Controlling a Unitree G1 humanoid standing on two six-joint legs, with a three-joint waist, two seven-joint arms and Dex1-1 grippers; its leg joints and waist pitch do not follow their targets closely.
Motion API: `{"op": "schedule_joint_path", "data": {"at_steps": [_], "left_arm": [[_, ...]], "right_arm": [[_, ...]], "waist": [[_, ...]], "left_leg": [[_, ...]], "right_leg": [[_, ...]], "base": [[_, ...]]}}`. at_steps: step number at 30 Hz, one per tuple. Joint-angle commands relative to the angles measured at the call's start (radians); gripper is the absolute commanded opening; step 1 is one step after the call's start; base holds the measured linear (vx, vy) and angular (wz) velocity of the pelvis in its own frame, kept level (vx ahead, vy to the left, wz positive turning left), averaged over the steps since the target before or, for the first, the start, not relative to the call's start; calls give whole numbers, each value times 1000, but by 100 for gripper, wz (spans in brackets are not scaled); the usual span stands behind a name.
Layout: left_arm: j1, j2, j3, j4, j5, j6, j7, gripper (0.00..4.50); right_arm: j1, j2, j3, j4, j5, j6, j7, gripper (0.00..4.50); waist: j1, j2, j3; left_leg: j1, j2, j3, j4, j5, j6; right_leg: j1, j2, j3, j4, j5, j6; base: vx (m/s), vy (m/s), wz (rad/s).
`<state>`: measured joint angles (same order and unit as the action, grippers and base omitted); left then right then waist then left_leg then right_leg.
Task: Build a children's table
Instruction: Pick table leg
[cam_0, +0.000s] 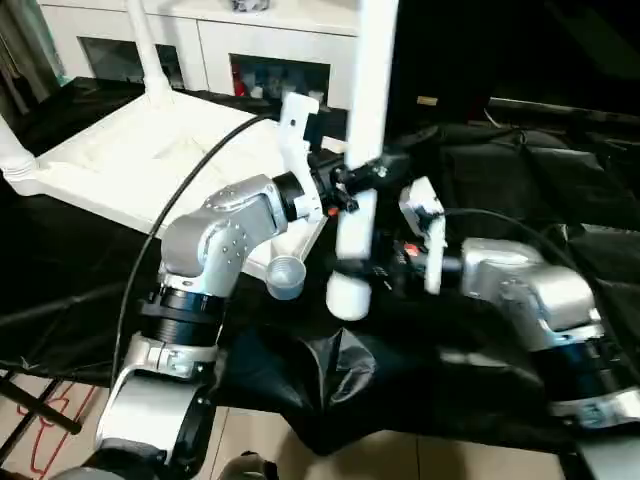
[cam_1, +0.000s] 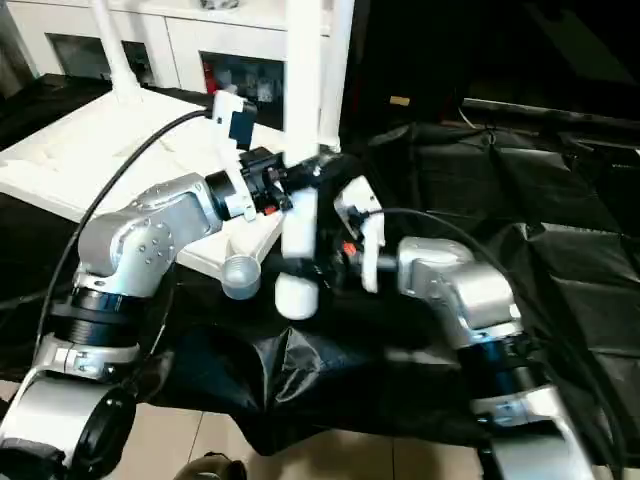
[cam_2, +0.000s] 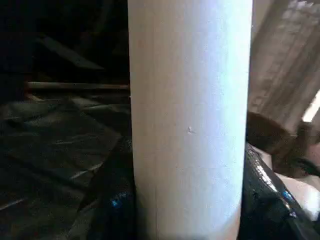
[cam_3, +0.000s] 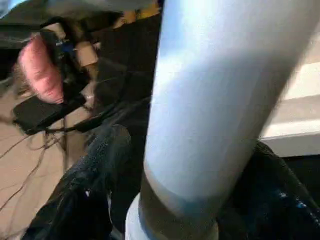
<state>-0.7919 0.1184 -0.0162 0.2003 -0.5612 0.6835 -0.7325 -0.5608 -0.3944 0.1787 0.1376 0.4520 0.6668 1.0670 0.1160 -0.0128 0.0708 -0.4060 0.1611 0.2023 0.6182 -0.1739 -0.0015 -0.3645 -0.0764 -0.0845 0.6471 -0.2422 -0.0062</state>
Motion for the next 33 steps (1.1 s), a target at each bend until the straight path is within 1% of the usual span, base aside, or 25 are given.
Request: {"op": "schedule_joint_path", "data": {"at_steps": [1, 2, 4, 8, 9, 11, 15, 17, 18, 19, 21, 22, 24, 25, 26, 28, 29, 30, 31, 32, 33], "left_arm": [[-31, 7, -11, -24, -24, 13, -42, 182], [-31, 7, -11, -24, -24, 13, -43, 182], [-30, 7, -15, -28, -31, 18, -52, 182], [-19, 4, -23, -52, -48, 35, -73, 182], [-17, 5, -24, -56, -50, 39, -77, 182], [-16, 7, -24, -56, -50, 42, -82, 182], [-18, 9, -21, -53, -55, 45, -90, 182], [-19, 8, -19, -53, -57, 46, -89, 182], [-20, 8, -16, -52, -58, 48, -89, 182], [-20, 7, -15, -51, -57, 48, -88, 182], [-20, 7, -12, -47, -55, 47, -87, 182], [-20, 6, -11, -47, -55, 47, -87, 182], [-20, 6, -7, -46, -56, 49, -86, 182], [-20, 7, -6, -47, -56, 49, -86, 182], [-19, 8, -6, -48, -56, 50, -86, 182], [-16, 10, -5, -51, -56, 48, -84, 182], [-15, 11, -5, -51, -48, 40, -76, 238], [-14, 5, 2, -48, -64, 52, -79, 252], [-13, 2, 7, -51, -71, 56, -77, 252], [-9, -4, 16, -55, -76, 53, -69, 258], [-6, -9, 23, -58, -78, 46, -61, 272]], "right_arm": [[-17, -22, 18, -11, 8, 13, 39, 313], [-17, -23, 18, -11, 8, 13, 39, 313], [-18, -25, 22, -9, 8, 13, 49, 313], [-18, -22, 23, -2, 4, 12, 54, 313], [-18, -19, 20, 2, 3, 11, 51, 313], [-20, -15, 13, 11, 6, 10, 45, 313], [-19, -13, 6, 14, 8, 13, 44, 313], [-18, -12, 5, 16, 8, 12, 43, 284], [-17, -10, 2, 18, 9, 14, 41, 284], [-17, -8, 0, 19, 10, 15, 39, 266], [-16, -4, -4, 20, 12, 18, 34, 257], [-15, -3, -4, 20, 12, 18, 34, 239], [-12, -2, -4, 17, 15, 20, 34, 232], [-11, -1, -4, 16, 17, 21, 34, 226], [-9, 0, -3, 13, 20, 22, 34, 206], [-7, 4, -3, 14, 21, 19, 30, 196], [-6, 6, -3, 13, 22, 18, 27, 194], [-4, 10, -5, 14, 23, 16, 23, 192], [-1, 15, -9, 13, 24, 15, 17, 191], [4, 21, -13, 10, 27, 13, 10, 191], [8, 26, -18, 7, 29, 11, 3, 191]], "waist": [[3, -2, -82], [4, -1, -82], [2, -3, -81], [3, -2, -82], [4, 1, -82], [3, -2, -80], [2, -2, -81], [2, -2, -82], [2, -2, -82], [2, -1, -82], [2, -2, -81], [2, -2, -82], [3, 1, -82], [2, 0, -82], [2, 0, -82], [3, 1, -82], [3, 1, -83], [3, 1, -83], [2, 1, -82], [3, 4, -83], [2, 2, -82]], "left_leg": [[36, 87, -45, -71, -103, 0], [35, 87, -45, -71, -99, 4], [36, 88, -45, -72, -105, 7], [36, 89, -45, -71, -96, 9], [37, 90, -45, -71, -96, 8], [36, 88, -44, -72, -109, 4], [36, 88, -45, -72, -105, 0], [36, 88, -44, -71, -99, 4], [36, 87, -44, -71, -99, 5], [35, 88, -45, -71, -96, 8], [35, 88, -45, -71, -96, 10], [35, 88, -45, -71, -96, 9], [36, 89, -45, -71, -99, 6], [36, 89, -45, -72, -104, 3], [37, 88, -45, -72, -106, 2], [36, 88, -45, -72, -103, 0], [36, 88, -45, -72, -99, 0], [36, 88, -46, -72, -99, 0], [35, 88, -45, -72, -99, 0], [36, 88, -45, -71, -99, -2], [35, 88, -45, -72, -101, -2]], "right_leg": [[40, -107, 63, -68, 60, -264], [40, -108, 64, -68, 60, -266], [39, -107, 64, -70, 47, -267], [38, -107, 63, -68, 51, -274], [38, -107, 63, -67, 50, -274], [38, -107, 64, -71, 29, -272], [39, -106, 64, -71, 26, -266], [38, -106, 64, -69, 47, -271], [39, -106, 64, -69, 48, -271], [39, -106, 63, -68, 50, -271], [39, -106, 63, -69, 49, -271], [39, -106, 64, -69, 46, -271], [38, -107, 63, -69, 42, -271], [38, -105, 63, -69, 39, -270], [38, -105, 63, -69, 37, -270], [38, -105, 63, -69, 43, -269], [39, -105, 63, -67, 50, -270], [39, -106, 63, -68, 52, -270], [39, -106, 63, -67, 55, -272], [38, -106, 63, -67, 56, -275], [38, -106, 64, -67, 59, -277]], "base": [[0, 0, 0], [0, 0, 0], [0, 0, 0], [0, 0, 0], [0, 0, 0], [0, 0, 0], [0, 0, 0], [0, 0, 0], [0, 0, 0], [0, 0, 0], [0, 0, 0], [0, 0, 0], [0, 0, 0], [0, 0, 0], [0, 0, 0], [0, 0, 0], [0, 0, 0], [0, 0, 0], [0, 0, 0], [0, 0, 0], [0, 0, 0]]}}
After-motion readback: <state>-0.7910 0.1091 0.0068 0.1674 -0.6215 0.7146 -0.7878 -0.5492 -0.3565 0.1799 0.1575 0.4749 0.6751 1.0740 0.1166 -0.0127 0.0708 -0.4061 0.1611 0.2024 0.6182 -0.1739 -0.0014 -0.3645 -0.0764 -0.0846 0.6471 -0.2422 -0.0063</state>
